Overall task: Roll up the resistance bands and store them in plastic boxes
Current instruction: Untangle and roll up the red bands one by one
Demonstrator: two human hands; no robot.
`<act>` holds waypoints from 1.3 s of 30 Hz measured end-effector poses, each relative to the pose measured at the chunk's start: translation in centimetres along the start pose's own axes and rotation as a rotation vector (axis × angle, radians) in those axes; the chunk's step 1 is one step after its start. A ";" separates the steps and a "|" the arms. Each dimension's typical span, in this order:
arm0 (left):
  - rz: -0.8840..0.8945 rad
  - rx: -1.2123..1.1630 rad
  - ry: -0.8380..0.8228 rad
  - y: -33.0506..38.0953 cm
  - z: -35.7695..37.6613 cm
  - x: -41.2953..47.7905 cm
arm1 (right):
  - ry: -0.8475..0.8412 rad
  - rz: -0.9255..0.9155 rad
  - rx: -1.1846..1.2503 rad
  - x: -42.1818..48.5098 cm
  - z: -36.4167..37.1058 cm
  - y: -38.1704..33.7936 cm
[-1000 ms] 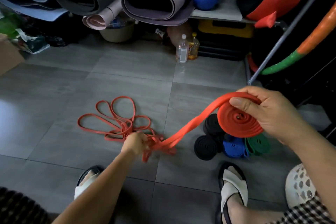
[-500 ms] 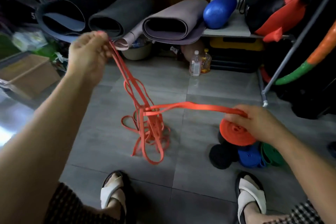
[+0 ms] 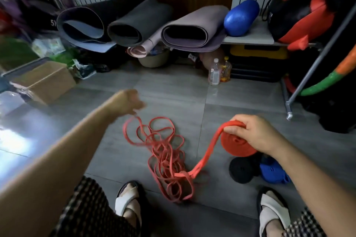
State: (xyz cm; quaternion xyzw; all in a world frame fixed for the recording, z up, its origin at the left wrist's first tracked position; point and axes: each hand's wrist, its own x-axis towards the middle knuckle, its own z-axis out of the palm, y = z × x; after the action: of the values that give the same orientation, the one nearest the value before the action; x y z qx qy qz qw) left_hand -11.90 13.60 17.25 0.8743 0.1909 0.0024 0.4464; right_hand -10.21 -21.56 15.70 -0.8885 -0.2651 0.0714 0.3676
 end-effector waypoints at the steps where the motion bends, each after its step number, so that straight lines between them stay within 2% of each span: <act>1: 0.001 0.002 -0.135 -0.2 2.1 -1.2 | -0.003 -0.008 0.012 0.1 0.2 -0.3; 3: 0.040 -0.004 -0.325 0.7 6.2 -4.0 | 0.012 -0.021 0.055 0.2 0.4 -1.0; 5: 0.038 -0.027 -0.448 -0.2 9.2 -4.7 | 0.036 -0.046 0.150 0.1 0.3 -1.9; 7: 0.072 -0.001 -0.486 -0.9 12.0 -5.3 | 0.062 -0.069 0.282 -0.2 -0.3 -2.8; 8: 0.082 0.100 -0.492 -2.5 13.5 -5.2 | 0.075 -0.076 0.345 -0.4 -0.7 -3.2; 10: 0.032 0.263 -0.442 -5.8 15.7 -5.0 | 0.111 -0.096 0.449 -0.7 -1.6 -3.4; 11: -0.019 0.256 -0.417 -7.4 16.4 -5.0 | 0.132 -0.112 0.488 -0.9 -2.0 -3.4; 15: 0.018 0.358 -0.381 -12.0 19.5 -5.5 | 0.145 -0.169 0.549 -1.6 -3.2 -3.4; 18: -0.004 0.370 -0.349 -13.0 21.6 -5.1 | 0.144 -0.190 0.525 -1.7 -3.7 -3.3; 22: -0.114 0.237 -0.250 -12.2 24.0 -3.2 | 0.199 -0.200 0.615 -1.8 -4.5 -3.0; 25: -0.078 0.359 -0.232 -11.1 25.2 -2.3 | 0.254 -0.175 0.621 -1.7 -4.8 -2.0; 28: -0.038 0.462 -0.281 -10.7 23.8 -1.4 | 0.259 -0.081 0.559 -1.3 -5.3 -0.1; 33: 0.084 0.696 -0.316 -7.0 16.6 0.9 | 0.242 0.076 0.269 -0.6 -4.8 2.6; 36: 0.092 0.401 -0.199 -1.6 10.3 1.7 | 0.261 0.079 0.192 -0.4 -4.4 2.7; 39: 0.187 0.063 -0.027 3.8 4.0 1.1 | 0.305 0.088 0.231 -0.5 -4.3 2.4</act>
State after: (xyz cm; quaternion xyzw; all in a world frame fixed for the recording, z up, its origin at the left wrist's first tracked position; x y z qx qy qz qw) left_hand -8.95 8.83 17.60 0.9018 0.1025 0.0264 0.4191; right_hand -8.27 -25.88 17.11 -0.8517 -0.1573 -0.0184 0.4994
